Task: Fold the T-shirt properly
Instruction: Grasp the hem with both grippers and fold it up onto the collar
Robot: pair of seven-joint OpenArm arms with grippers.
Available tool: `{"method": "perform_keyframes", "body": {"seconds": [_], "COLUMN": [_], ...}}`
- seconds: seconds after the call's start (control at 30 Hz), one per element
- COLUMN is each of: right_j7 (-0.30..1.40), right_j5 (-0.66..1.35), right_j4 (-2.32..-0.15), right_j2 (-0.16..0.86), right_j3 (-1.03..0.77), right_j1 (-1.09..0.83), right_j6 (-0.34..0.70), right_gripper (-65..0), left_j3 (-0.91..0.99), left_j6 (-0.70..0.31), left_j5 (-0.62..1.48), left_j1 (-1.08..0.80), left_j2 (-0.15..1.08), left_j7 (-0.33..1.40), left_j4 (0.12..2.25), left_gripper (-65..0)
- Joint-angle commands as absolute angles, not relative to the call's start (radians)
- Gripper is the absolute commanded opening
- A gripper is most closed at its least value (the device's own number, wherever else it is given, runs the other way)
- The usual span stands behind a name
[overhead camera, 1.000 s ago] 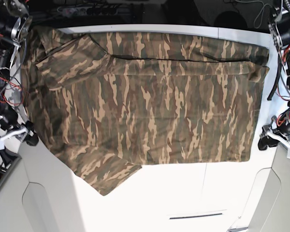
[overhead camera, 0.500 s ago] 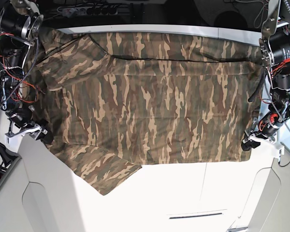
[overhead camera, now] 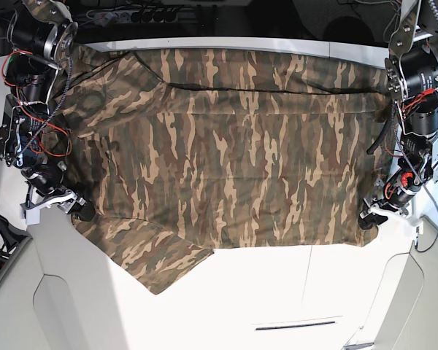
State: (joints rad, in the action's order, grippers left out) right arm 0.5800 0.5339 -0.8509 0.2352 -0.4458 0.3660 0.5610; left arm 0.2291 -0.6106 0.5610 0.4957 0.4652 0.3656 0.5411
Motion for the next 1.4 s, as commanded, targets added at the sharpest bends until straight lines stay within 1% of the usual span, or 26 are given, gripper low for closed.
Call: {"method": "perform_keyframes", "body": {"seconds": [0.0,0.1,0.17,0.27,0.3,0.33,0.43,0.57,0.83,1.1,1.23,1.37], "right_j7": [0.583,0.584,0.583,0.583,0.584,0.584,0.584,0.611,0.805,0.983,1.074,1.105], "right_j5": [0.534,0.534,0.534,0.534,0.535,0.535,0.540,0.567,0.725,0.929,1.030,1.087], "right_j4": [-0.863,-0.863,-0.863,-0.864,-0.864,-0.864,-0.870,-0.870,-0.871,-0.873,-0.893,-1.000], "right_j2": [0.244,0.244,0.244,0.244,0.247,0.249,0.259,0.287,0.353,0.416,0.439,0.455], "right_j3": [-0.447,-0.447,-0.447,-0.447,-0.447,-0.447,-0.447,-0.447,-0.447,-0.447,-0.448,-0.448], "right_j1": [0.385,0.385,0.385,0.387,0.387,0.388,0.388,0.388,0.387,0.386,0.376,0.322], "right_j6": [0.565,0.565,0.565,0.567,0.577,0.585,0.588,0.588,0.607,0.626,0.626,0.625], "right_gripper": [-37.0,-56.0,-65.0,-65.0,-65.0,-65.0,-65.0,-65.0,-65.0,-65.0,-65.0,-65.0], "left_j3": [0.230,0.230,0.230,0.230,0.230,0.230,0.230,0.230,0.230,0.230,0.229,0.229], "left_j6": [-0.617,-0.617,-0.618,-0.624,-0.650,-0.692,-0.698,-0.698,-0.698,-0.698,-0.698,-0.698], "left_j5": [0.565,0.565,0.565,0.565,0.565,0.565,0.602,0.666,0.772,0.981,1.073,1.128], "left_j1": [0.518,0.518,0.518,0.519,0.519,0.519,0.521,0.520,0.512,0.506,0.450,0.334], "left_j2": [0.477,0.477,0.477,0.480,0.483,0.488,0.500,0.505,0.525,0.590,0.632,0.693], "left_j7": [0.369,0.369,0.370,0.372,0.372,0.374,0.423,0.564,0.773,1.031,1.101,1.108], "left_j4": [0.552,0.553,0.553,0.555,0.559,0.564,0.597,0.685,0.820,0.865,0.944,1.083], "left_gripper": [-42.8,-46.0,-51.0,-61.3,-63.9,-65.0,-65.0,-65.0,-65.0,-65.0,-65.0,-65.0]}}
